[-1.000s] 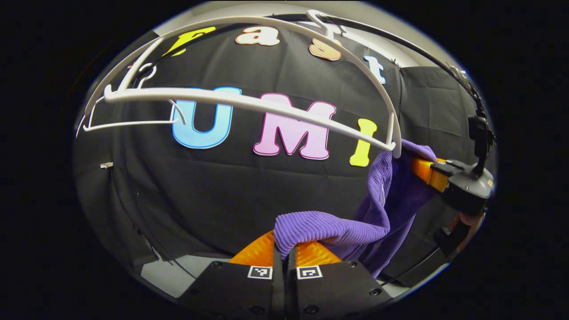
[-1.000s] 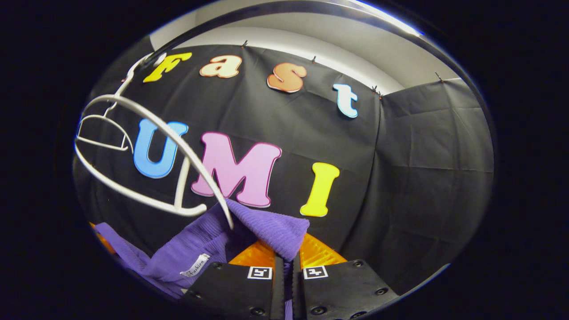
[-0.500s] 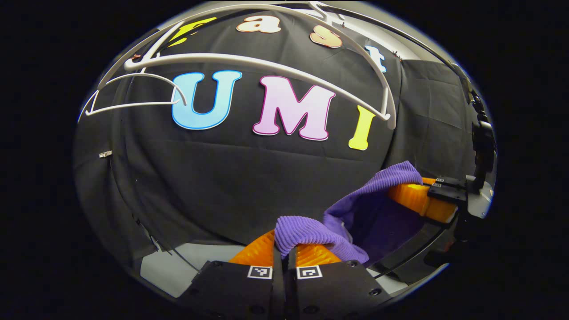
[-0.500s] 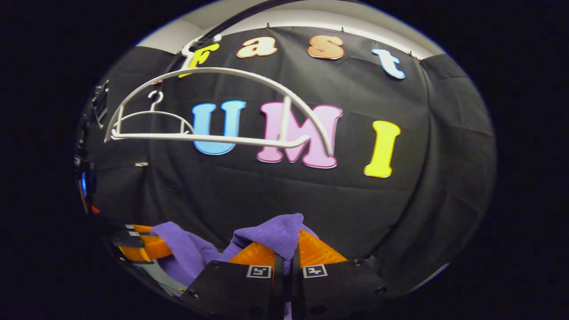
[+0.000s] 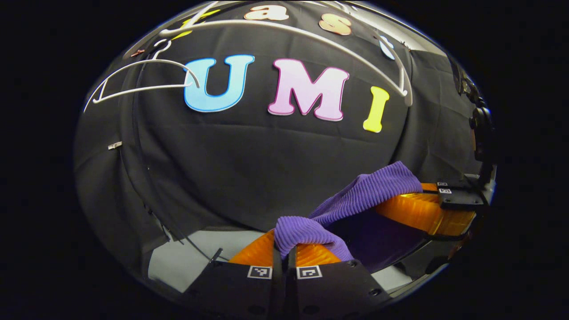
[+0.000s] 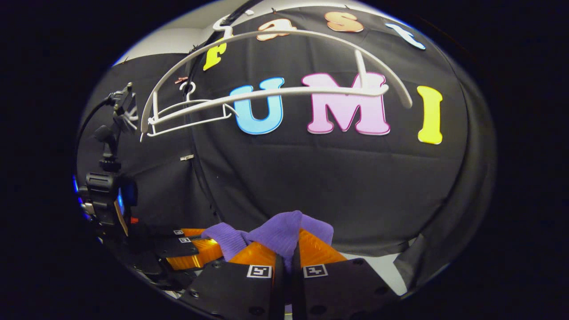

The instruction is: Grasp the clothes on the hanger with both hands and then place them into the laundry hamper below.

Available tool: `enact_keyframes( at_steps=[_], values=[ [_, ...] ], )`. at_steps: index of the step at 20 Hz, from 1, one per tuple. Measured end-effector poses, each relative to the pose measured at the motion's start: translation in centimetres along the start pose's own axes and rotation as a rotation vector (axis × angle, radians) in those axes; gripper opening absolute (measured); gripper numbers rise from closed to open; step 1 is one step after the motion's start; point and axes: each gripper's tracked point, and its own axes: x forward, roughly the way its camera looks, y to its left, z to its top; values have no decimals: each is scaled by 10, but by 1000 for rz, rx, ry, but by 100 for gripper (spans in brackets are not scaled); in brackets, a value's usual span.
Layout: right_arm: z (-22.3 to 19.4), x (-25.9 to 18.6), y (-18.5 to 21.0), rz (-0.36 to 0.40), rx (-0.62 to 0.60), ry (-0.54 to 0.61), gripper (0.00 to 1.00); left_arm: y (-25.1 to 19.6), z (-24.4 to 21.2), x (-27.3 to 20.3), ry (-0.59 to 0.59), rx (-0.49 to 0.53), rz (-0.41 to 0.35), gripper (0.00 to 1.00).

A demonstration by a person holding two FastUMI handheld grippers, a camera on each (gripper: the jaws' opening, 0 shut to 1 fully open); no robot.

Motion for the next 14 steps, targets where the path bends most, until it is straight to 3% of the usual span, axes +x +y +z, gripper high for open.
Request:
enact_keyframes(
  at_steps=[7, 14],
  values=[
    [-40, 13, 21, 86, 27, 118, 11, 15, -15, 6, 73, -26, 39, 6],
    [-62, 17, 21, 85, -8, 189, 11, 27, -34, 8, 135, -56, 55, 7]
  ],
)
